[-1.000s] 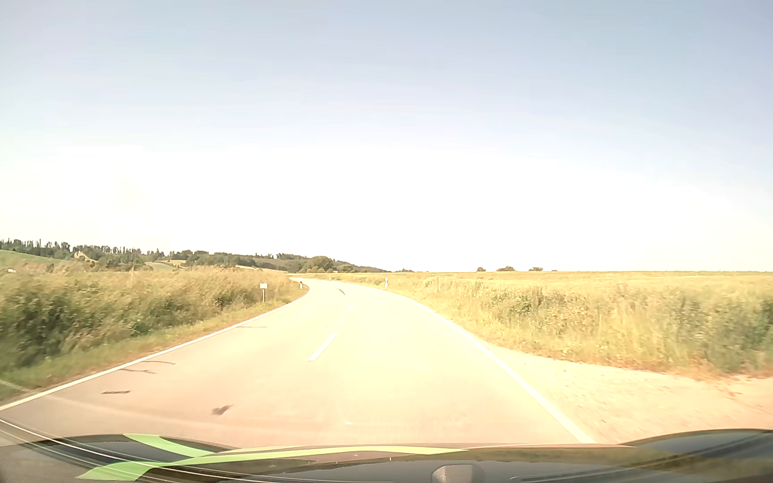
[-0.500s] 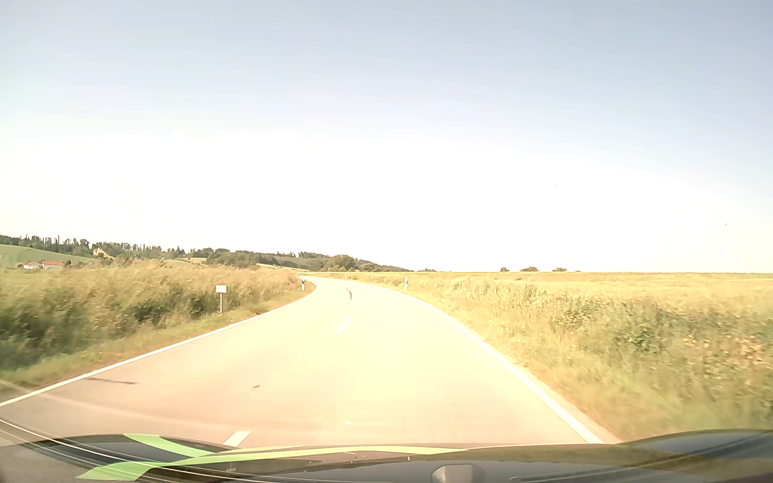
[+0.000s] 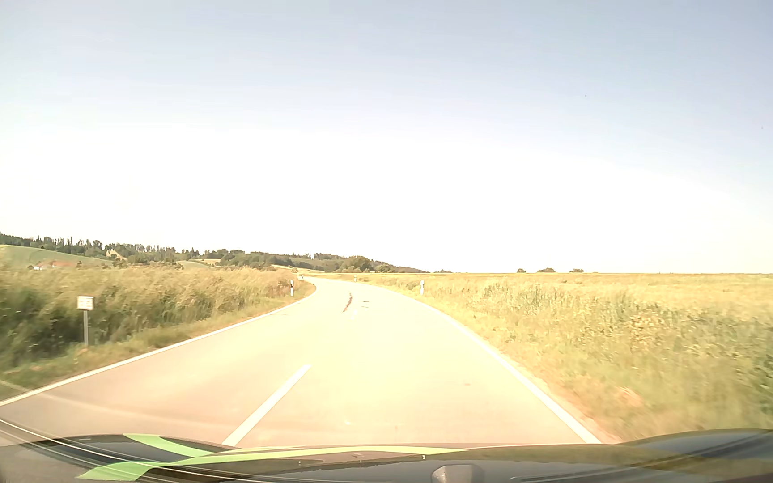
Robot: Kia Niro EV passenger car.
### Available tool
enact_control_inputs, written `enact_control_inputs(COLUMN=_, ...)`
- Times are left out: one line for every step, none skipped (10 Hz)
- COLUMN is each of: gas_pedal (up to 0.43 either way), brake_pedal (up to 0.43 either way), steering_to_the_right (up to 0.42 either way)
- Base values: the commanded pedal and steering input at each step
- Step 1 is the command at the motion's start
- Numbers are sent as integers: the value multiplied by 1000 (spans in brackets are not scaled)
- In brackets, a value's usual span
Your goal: Follow the waypoints while adhering to traffic rules and regulations
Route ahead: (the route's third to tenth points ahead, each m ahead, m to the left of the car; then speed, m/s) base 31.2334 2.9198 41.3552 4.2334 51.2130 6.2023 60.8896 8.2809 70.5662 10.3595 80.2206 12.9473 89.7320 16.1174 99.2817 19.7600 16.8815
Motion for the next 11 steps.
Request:
enact_control_inputs(gas_pedal=268, brake_pedal=0, steering_to_the_right=-18)
enact_control_inputs(gas_pedal=268, brake_pedal=0, steering_to_the_right=-18)
enact_control_inputs(gas_pedal=268, brake_pedal=0, steering_to_the_right=-19)
enact_control_inputs(gas_pedal=268, brake_pedal=0, steering_to_the_right=-20)
enact_control_inputs(gas_pedal=268, brake_pedal=0, steering_to_the_right=-20)
enact_control_inputs(gas_pedal=268, brake_pedal=0, steering_to_the_right=-20)
enact_control_inputs(gas_pedal=268, brake_pedal=0, steering_to_the_right=-20)
enact_control_inputs(gas_pedal=268, brake_pedal=0, steering_to_the_right=-21)
enact_control_inputs(gas_pedal=268, brake_pedal=0, steering_to_the_right=-22)
enact_control_inputs(gas_pedal=268, brake_pedal=0, steering_to_the_right=-24)
enact_control_inputs(gas_pedal=268, brake_pedal=0, steering_to_the_right=-24)
